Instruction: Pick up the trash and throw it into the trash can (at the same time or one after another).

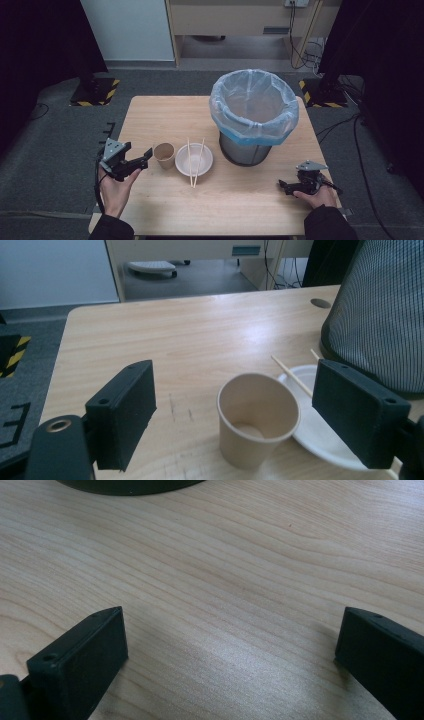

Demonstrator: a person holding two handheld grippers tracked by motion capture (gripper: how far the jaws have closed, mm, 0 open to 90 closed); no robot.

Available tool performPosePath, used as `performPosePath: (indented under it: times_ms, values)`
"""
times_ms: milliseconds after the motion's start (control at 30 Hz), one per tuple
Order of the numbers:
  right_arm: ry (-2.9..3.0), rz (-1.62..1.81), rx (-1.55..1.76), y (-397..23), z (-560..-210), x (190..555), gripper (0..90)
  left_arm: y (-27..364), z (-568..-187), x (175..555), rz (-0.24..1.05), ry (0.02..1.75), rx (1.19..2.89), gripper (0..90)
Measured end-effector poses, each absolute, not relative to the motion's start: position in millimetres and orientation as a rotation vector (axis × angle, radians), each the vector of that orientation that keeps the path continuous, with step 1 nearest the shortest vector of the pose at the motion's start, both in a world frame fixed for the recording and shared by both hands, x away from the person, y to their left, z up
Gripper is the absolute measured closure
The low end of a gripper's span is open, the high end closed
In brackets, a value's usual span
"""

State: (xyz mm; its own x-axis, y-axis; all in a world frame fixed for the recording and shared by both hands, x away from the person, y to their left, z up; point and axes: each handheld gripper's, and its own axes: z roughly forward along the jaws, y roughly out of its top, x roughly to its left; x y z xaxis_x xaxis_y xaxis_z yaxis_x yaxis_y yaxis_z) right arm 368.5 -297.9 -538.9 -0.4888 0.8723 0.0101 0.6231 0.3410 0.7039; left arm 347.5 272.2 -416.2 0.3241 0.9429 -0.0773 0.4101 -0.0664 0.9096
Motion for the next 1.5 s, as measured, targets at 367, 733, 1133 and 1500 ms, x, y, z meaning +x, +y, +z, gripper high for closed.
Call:
performPosePath:
  times_ms: [367,733,1133,1500]
  values:
    - [2.241,0.931,1.32,-298,-539,369,0.6,256,-433,383,0.721,1.217,1.687,20.1]
    - [2.264,0.943,1.295,-298,-539,367,0.9,257,-470,398,0.678,1.287,1.798,28.8]
    - [2.275,0.947,1.28,-298,-539,366,0.9,258,-483,402,0.591,1.348,1.832,54.8]
    - [2.275,0.949,1.28,-297,-539,366,0.8,254,-481,399,0.545,1.358,1.848,79.8]
